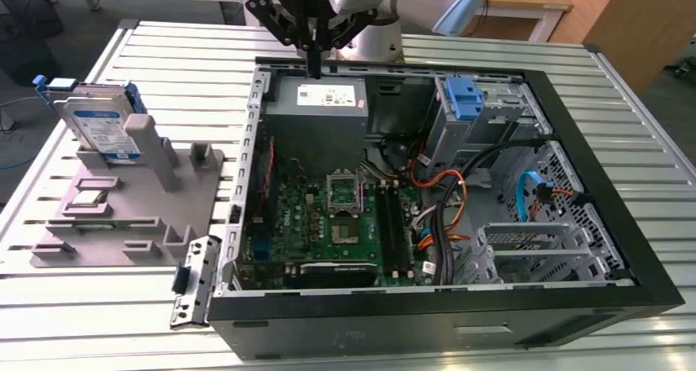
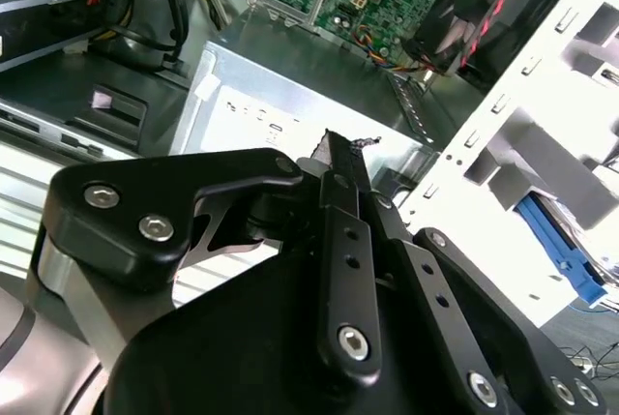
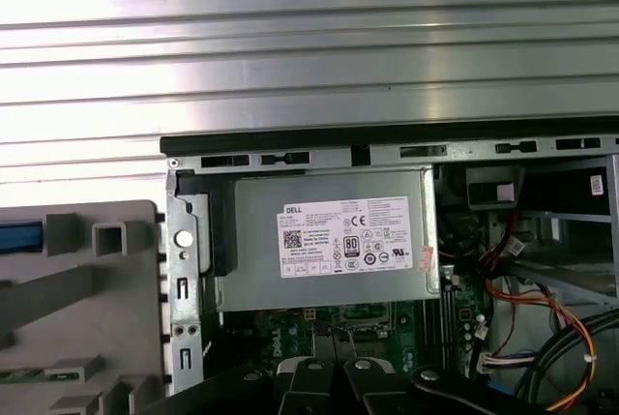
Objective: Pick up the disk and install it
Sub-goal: 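Reach for the disk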
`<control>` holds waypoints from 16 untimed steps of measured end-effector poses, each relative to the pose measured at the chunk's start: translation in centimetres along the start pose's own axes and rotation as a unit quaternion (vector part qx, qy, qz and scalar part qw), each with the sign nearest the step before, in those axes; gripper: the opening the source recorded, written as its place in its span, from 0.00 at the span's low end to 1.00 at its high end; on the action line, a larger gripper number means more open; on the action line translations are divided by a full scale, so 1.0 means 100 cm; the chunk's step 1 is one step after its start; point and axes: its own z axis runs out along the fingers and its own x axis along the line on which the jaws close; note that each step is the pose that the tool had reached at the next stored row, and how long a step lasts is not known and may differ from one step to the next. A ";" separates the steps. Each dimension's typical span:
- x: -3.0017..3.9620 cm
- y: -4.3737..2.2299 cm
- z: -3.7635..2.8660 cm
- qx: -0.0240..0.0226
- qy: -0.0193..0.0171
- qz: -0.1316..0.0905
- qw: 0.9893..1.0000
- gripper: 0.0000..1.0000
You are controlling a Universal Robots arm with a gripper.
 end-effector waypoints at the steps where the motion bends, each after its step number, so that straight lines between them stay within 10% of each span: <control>1: 0.0023 -0.0002 0.0000 0.000 0.000 0.000 1.000 0.11; 16: 0.0417 -0.0032 0.0000 0.000 0.000 0.000 1.000 0.11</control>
